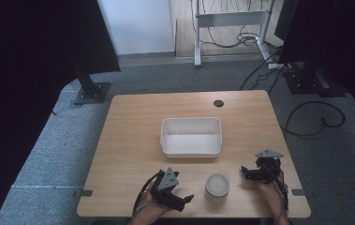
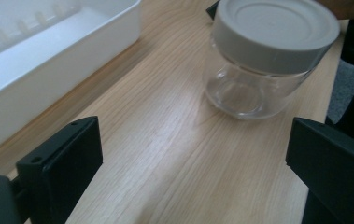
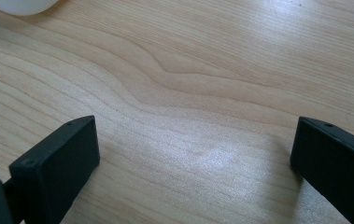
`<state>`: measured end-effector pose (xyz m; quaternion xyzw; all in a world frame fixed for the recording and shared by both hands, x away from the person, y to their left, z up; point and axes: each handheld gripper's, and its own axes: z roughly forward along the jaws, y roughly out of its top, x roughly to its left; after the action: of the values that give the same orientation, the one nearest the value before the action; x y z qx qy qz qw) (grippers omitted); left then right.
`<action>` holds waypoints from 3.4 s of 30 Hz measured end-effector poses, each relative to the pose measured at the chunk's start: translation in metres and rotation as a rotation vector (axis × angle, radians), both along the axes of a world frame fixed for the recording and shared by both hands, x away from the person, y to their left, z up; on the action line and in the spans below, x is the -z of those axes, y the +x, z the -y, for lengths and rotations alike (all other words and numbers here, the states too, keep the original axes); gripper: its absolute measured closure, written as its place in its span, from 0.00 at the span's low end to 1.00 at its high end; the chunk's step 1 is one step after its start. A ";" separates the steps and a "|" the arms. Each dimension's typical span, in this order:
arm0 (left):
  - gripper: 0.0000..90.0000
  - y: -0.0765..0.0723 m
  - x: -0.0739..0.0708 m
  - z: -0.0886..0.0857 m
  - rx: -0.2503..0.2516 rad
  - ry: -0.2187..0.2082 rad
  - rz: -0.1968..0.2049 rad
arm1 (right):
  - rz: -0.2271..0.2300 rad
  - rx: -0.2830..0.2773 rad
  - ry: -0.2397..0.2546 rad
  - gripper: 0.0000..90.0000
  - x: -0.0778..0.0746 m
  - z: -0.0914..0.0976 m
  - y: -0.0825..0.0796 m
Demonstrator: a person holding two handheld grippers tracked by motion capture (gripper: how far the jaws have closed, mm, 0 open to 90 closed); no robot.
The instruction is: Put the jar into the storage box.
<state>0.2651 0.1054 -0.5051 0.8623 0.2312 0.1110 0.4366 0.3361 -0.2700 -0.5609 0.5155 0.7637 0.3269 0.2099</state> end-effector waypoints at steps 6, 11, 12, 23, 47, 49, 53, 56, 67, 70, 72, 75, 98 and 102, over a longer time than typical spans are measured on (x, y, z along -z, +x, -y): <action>0.04 -0.002 0.000 0.011 0.031 -0.002 0.000 | 0.000 0.000 0.000 0.01 0.000 0.000 0.000; 0.03 -0.003 0.002 0.022 0.065 0.003 -0.002 | 0.000 -0.001 0.000 0.01 0.000 0.000 0.000; 0.03 -0.004 0.002 0.024 0.070 0.005 -0.003 | 0.000 -0.001 0.000 0.01 0.000 0.000 0.000; 0.03 -0.004 0.006 0.044 0.123 0.015 -0.013 | 0.001 -0.002 -0.001 0.01 0.000 0.000 0.000; 0.03 0.006 0.017 0.084 0.170 0.033 -0.014 | 0.000 -0.003 0.000 0.01 0.000 0.000 0.000; 0.04 0.006 0.018 0.087 0.171 0.043 -0.009 | 0.000 -0.004 0.000 0.01 0.000 0.000 0.000; 0.04 0.008 0.019 0.092 0.165 0.054 0.003 | 0.001 -0.005 -0.001 0.01 0.000 0.000 0.000; 0.05 0.010 0.021 0.096 0.159 0.059 0.003 | 0.000 -0.004 0.000 0.01 0.000 0.000 0.000; 0.10 0.014 0.027 0.107 0.151 0.098 0.005 | 0.000 -0.005 0.000 0.01 0.000 0.000 0.000; 0.11 0.012 0.026 0.108 0.145 0.103 0.008 | 0.000 -0.006 0.000 0.01 0.000 0.000 0.000; 0.11 0.011 0.025 0.108 0.147 0.113 0.017 | 0.000 -0.006 0.000 0.01 0.000 0.000 0.000; 0.11 0.012 0.024 0.108 0.146 0.120 0.015 | 0.000 -0.006 0.000 0.01 0.000 0.000 0.000; 0.11 0.031 0.007 0.093 0.075 0.102 0.023 | -0.001 -0.008 0.001 0.01 0.000 0.000 0.000; 0.11 0.035 0.002 0.090 0.066 0.104 0.026 | -0.001 -0.008 0.001 0.01 0.000 0.000 0.000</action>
<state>0.2998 0.0158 -0.5073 0.8894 0.1910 0.1195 0.3977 0.3360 -0.2697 -0.5608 0.5126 0.7658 0.3279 0.2081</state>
